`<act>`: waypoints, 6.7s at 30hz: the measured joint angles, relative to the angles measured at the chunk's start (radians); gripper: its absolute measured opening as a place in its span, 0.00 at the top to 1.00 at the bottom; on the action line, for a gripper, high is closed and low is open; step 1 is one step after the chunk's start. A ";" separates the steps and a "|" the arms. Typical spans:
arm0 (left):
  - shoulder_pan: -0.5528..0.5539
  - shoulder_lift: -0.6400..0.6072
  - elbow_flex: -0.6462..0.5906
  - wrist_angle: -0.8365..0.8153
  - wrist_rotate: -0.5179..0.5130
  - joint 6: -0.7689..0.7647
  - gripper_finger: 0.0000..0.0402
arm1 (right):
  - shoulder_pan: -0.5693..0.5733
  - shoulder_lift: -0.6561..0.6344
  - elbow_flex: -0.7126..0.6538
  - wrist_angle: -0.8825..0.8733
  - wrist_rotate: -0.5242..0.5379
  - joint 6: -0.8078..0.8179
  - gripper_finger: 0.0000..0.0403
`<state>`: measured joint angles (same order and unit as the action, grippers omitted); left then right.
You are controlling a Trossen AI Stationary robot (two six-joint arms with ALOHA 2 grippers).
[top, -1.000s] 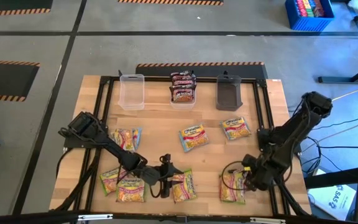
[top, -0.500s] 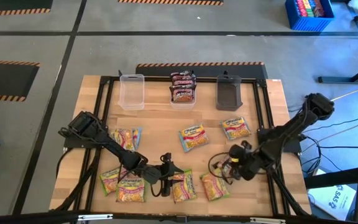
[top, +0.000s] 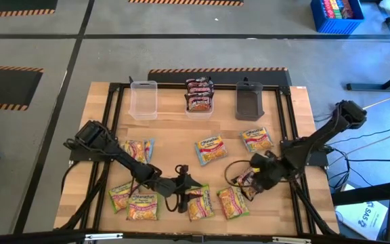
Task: Sort Maruchan noodles
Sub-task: Put the black noodle pack into the right transparent bin
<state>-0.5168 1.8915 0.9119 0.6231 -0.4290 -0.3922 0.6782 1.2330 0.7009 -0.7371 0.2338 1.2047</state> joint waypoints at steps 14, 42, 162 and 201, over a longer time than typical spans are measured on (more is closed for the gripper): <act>0.062 0.000 0.034 -0.013 0.058 0.020 0.55 | 0.139 0.088 -0.058 0.092 0.116 -0.001 0.25; 0.143 0.223 0.421 -0.325 0.113 0.001 0.55 | -0.031 -0.117 -0.053 -0.134 0.078 0.103 0.37; 0.285 0.088 0.619 -1.017 0.172 0.355 0.55 | -0.071 -0.104 -0.527 1.339 0.283 -0.591 0.70; 0.525 -0.083 0.353 -0.536 0.492 0.237 0.29 | -0.399 -0.102 -0.383 1.309 0.169 -1.171 0.69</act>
<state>0.0084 1.8081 1.2652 0.0875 0.0627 -0.1555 0.2789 1.1309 0.3176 0.5718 0.4028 0.0335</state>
